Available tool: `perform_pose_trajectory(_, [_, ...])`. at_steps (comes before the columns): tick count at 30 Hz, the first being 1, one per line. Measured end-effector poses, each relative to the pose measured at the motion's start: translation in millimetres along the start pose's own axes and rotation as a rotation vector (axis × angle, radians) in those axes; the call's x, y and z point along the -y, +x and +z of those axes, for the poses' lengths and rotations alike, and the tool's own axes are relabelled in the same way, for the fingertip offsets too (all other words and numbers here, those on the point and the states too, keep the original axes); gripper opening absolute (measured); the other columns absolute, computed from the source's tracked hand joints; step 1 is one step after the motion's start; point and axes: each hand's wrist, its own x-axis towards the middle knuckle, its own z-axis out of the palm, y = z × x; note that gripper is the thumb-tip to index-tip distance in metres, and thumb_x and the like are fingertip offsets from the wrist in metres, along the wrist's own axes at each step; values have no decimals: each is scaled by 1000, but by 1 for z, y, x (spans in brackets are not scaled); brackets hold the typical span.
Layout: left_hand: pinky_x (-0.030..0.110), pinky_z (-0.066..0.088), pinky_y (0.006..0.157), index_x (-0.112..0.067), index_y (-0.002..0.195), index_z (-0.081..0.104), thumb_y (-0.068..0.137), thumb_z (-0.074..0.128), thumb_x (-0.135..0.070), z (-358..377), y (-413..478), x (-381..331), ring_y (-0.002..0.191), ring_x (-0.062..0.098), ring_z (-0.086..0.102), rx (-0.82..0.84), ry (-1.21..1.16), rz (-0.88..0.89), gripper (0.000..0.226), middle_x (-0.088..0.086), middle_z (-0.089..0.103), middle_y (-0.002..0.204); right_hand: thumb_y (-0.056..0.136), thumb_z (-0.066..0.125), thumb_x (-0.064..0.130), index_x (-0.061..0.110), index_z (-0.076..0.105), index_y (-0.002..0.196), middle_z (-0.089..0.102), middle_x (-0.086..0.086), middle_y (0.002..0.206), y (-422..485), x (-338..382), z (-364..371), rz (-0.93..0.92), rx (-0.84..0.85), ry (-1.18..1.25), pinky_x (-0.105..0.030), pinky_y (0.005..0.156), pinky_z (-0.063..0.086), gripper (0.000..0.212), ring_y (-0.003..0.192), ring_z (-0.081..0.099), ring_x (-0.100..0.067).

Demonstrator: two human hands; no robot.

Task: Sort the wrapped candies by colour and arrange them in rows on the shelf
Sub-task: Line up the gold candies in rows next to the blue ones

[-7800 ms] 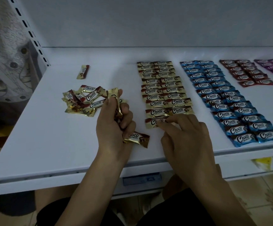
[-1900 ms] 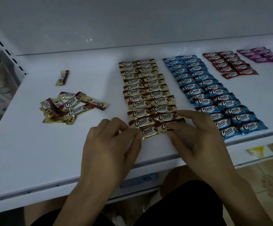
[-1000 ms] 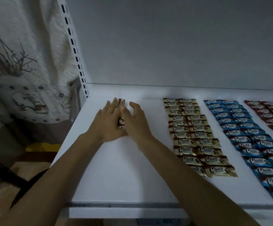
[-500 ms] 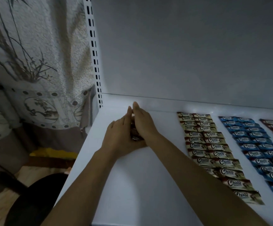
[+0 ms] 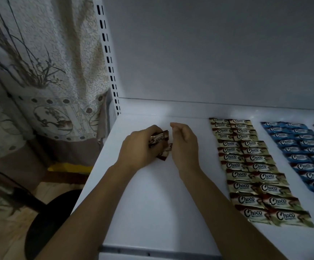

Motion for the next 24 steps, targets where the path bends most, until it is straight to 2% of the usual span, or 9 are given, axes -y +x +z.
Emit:
perform_pose_trajectory(3, [29,46,61,-28,93,63,79,56,-43,-2,2,-2,72,15,63,-33,-117,-96,22,-12,66,75,100,39,18,16,57,123,61,1,116,-5,2,4,-32,47,-85,-24,92,46,29,103,57,-10])
perform_pose_trajectory(5, [29,48,62,-30,88,63,76,53,-45,-2,5,-5,71,13,64,-49,-148,-152,22,-9,68,73,100,38,20,16,54,128,60,-2,123,-7,3,7,-69,86,-179,-31,97,43,32,114,54,-17])
perform_pose_trajectory(9, [28,47,59,-32,82,59,84,60,-43,8,16,-14,69,13,63,-43,-117,-171,12,-11,65,71,101,33,20,17,34,143,54,-7,131,-8,6,-1,-102,122,-363,-31,96,44,42,117,53,-21])
perform_pose_trajectory(12, [33,48,62,-25,81,60,82,56,-46,18,24,-24,70,16,61,-82,-170,-198,21,-8,64,72,99,36,17,18,31,143,58,-8,123,-7,6,-8,-100,130,-411,-38,88,49,45,104,58,-23])
perform_pose_trajectory(14, [35,48,62,-22,83,62,80,50,-47,19,26,-26,70,17,61,-124,-225,-203,28,-6,64,72,97,39,16,18,32,141,62,-8,113,-7,6,-8,-109,159,-434,-37,80,49,45,94,60,-23])
perform_pose_trajectory(17, [32,51,65,-20,89,64,84,55,-40,14,24,-23,72,13,65,-197,-396,-205,22,-6,67,77,95,48,22,19,32,142,64,-4,113,-6,4,-7,-117,191,-429,-38,88,49,50,98,61,-20])
perform_pose_trajectory(19, [30,52,70,-19,92,65,91,58,-26,11,22,-22,76,11,66,-244,-528,-234,10,-5,69,81,92,57,25,20,41,136,67,0,104,-6,3,-9,-98,200,-383,-36,90,49,46,96,62,-16])
perform_pose_trajectory(21, [28,53,73,-19,94,65,94,57,-19,8,22,-21,79,10,67,-256,-604,-253,8,-5,69,84,89,63,25,19,53,123,69,2,92,-5,2,-9,-82,186,-347,-34,85,50,36,88,64,-13])
perform_pose_trajectory(24, [26,51,72,-19,95,64,95,56,-21,9,22,-23,79,11,66,-271,-627,-267,8,-5,69,84,88,65,24,18,58,114,67,3,86,-4,2,-8,-47,167,-300,-24,73,48,27,80,63,-10])
